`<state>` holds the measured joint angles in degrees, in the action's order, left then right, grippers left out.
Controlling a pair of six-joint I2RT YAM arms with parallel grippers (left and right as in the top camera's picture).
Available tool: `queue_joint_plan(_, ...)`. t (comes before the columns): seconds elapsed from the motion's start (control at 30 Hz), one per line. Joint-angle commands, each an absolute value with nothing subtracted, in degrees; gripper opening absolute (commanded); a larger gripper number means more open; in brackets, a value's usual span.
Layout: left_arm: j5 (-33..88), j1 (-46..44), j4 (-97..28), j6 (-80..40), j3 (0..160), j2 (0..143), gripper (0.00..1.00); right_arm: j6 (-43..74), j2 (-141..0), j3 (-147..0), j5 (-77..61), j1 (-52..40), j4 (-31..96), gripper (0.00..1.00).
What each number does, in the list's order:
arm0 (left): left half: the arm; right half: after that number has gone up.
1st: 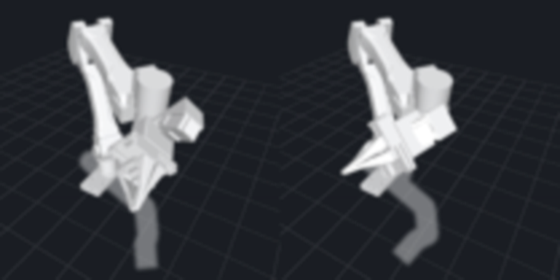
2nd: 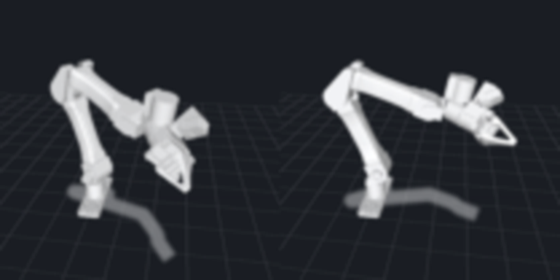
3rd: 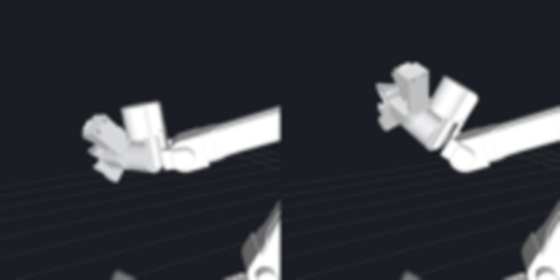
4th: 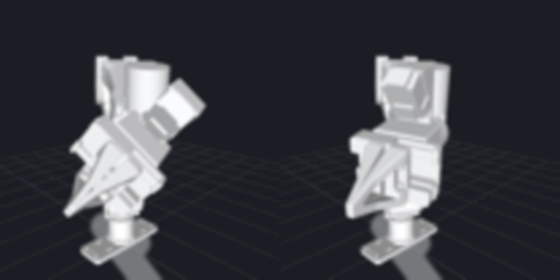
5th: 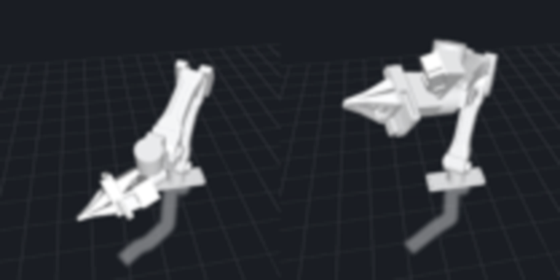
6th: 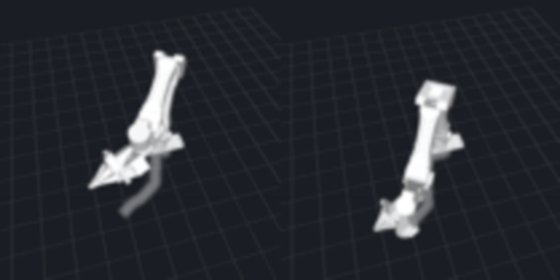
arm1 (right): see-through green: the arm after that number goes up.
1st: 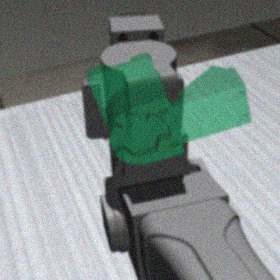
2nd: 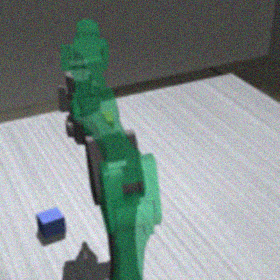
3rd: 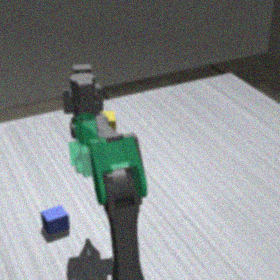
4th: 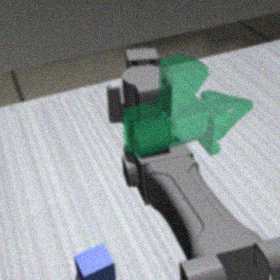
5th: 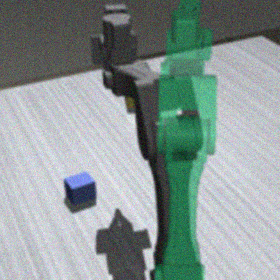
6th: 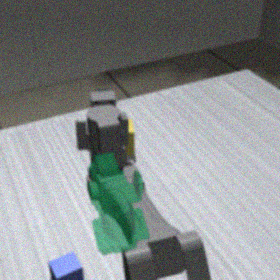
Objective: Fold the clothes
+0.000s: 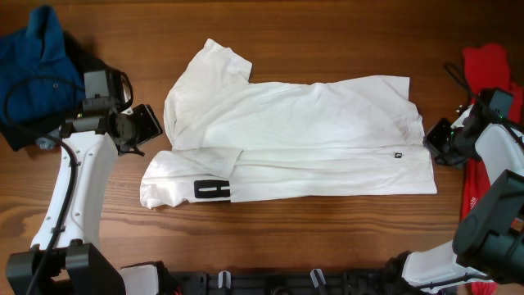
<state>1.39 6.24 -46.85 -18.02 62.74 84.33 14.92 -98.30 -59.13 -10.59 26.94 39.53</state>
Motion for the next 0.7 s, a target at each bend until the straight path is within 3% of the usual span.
queue_joint_plan(0.0,0.6,5.8,-44.8,-16.8,63.3,84.7,0.64,8.5,-96.7,-60.7,-20.9,26.3,44.0,0.18)
queue_joint_plan(0.2,5.7,5.8,-44.5,-16.8,63.3,84.7,0.63,3.5,-94.3,-60.7,-21.1,16.9,51.7,0.18)
queue_joint_plan(0.43,15.0,0.6,-48.8,-16.9,61.6,84.7,0.35,1.7,-94.3,-59.3,-21.1,2.5,53.1,0.18)
queue_joint_plan(0.67,15.0,-11.2,-45.1,-18.6,53.7,86.0,0.34,1.5,-94.3,-59.2,-20.6,-7.2,51.3,0.25)
